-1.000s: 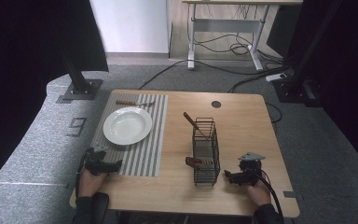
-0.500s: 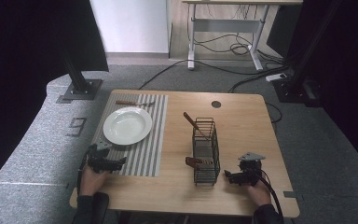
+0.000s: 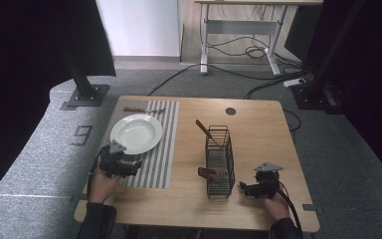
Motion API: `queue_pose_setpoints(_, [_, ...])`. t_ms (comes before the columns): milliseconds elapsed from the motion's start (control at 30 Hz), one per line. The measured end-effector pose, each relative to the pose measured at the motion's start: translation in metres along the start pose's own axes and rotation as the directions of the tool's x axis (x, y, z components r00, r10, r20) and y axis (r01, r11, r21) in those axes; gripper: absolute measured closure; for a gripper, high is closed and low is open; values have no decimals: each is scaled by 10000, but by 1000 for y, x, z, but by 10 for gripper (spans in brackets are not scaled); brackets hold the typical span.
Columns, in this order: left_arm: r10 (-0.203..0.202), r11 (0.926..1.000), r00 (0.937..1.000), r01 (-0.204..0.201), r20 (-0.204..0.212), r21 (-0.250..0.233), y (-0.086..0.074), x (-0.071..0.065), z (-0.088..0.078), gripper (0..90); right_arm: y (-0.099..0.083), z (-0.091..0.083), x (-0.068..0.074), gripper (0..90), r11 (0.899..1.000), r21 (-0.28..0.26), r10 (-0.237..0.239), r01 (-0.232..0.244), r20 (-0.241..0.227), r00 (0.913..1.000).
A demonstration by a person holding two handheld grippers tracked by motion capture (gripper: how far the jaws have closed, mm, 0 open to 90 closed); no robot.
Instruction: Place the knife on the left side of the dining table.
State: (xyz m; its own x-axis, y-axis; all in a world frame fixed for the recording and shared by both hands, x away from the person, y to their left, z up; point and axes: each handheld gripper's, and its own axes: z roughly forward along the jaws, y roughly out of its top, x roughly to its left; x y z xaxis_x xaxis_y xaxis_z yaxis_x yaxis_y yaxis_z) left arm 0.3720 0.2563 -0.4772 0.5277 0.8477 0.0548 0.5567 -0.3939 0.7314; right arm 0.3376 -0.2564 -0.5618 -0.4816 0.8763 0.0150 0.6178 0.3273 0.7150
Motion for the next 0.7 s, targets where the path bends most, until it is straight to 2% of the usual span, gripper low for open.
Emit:
queue_pose_setpoints(133, [92, 10000, 9999, -92, 67, -38, 9, -3, -2, 0, 0, 0, 0, 0, 10000, 1, -2, 2, -1, 10000])
queue_pose_setpoints(367, [11, 9996, 9998, -5, 220, -281, 25, -6, -5, 0, 0, 0, 0, 0, 10000, 1, -3, 3, 1, 10000])
queue_pose_setpoints(567, [363, 9984, 9989, -350, 288, -448, 42, -14, -6, 0, 0, 0, 0, 0, 10000, 2, -1, 1, 0, 10000])
queue_pose_setpoints(700, [603, 9960, 9968, -566, 527, -694, 53, -21, -5, 0, 0, 0, 0, 0, 10000, 1, -2, 2, 0, 10000])
